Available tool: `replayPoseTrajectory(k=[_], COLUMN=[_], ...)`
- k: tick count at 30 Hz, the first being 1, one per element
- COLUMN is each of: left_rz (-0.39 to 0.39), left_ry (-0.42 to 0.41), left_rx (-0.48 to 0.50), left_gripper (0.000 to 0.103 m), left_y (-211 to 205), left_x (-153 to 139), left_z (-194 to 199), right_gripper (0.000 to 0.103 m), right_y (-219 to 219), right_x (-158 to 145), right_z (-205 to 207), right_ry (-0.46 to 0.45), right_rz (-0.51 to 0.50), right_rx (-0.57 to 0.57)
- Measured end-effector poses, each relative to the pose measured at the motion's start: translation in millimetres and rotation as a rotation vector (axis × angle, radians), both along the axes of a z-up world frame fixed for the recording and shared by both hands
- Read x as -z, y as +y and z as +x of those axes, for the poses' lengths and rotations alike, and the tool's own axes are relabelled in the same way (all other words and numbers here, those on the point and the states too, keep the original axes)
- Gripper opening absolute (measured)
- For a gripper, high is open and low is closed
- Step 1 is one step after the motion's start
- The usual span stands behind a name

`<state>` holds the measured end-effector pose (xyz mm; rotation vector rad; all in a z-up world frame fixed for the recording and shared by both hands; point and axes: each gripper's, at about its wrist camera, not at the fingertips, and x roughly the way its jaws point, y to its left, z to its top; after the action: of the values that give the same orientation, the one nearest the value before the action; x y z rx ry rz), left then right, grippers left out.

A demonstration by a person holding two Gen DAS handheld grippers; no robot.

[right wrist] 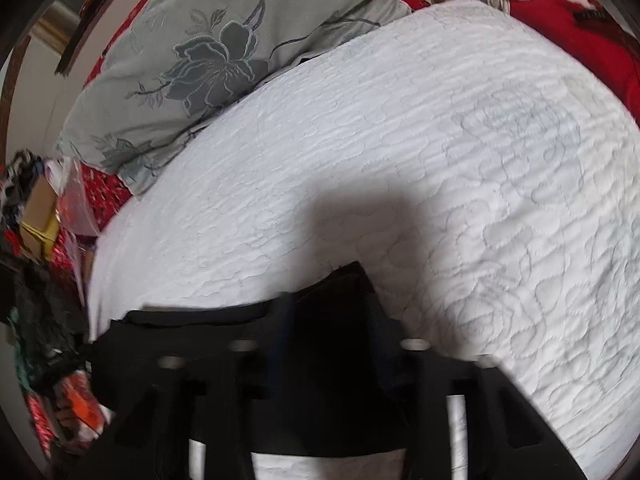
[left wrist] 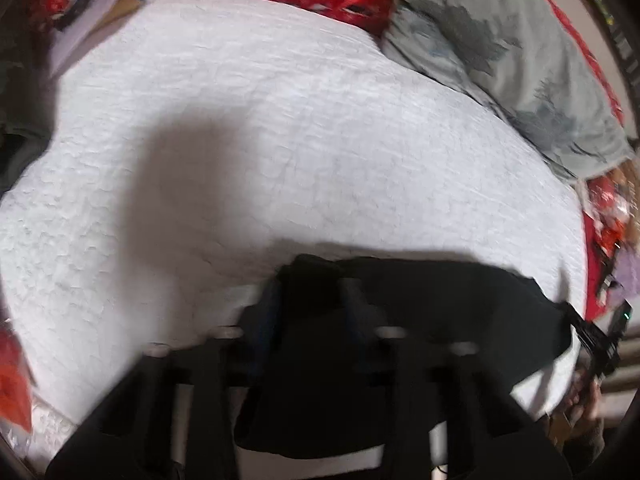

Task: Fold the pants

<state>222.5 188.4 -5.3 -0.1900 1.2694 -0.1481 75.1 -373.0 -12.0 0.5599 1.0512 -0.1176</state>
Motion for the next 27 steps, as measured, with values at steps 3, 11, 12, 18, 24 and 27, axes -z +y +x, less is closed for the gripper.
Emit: replayPoseTrajectory(k=[3, 11, 12, 18, 24, 27], left_rz=[0.022, -0.014, -0.060, -0.167, -0.257, -0.323], left_ry=[-0.040, -0.006, -0.001, 0.067, 0.043, 0.064], left_rx=[-0.031, -0.071, -0.067, -0.031, -0.010, 0.010], left_gripper=[0.006, 0.006, 0.006, 0.009, 0.019, 0.050], left_y=[4, 24, 28, 36, 39, 39], left_x=[-9, 6, 4, 5, -6, -2], left_z=[-2, -1, 0, 4, 1, 1], right_gripper=[0.005, 0.005, 0.005, 0.010, 0.009, 0.010], right_y=[-1, -12, -12, -10, -12, -11], right_x=[-2, 6, 7, 6, 8, 8], right_z=[3, -4, -5, -7, -8, -8], right_ry=[-0.002, -0.026, -0.024, -0.021, -0.017, -0.012], right_rz=[0.023, 0.065, 0.068, 0.074, 0.083, 0.072], right_rx=[0.010, 0.084, 0.085, 0.093, 0.104, 0.101])
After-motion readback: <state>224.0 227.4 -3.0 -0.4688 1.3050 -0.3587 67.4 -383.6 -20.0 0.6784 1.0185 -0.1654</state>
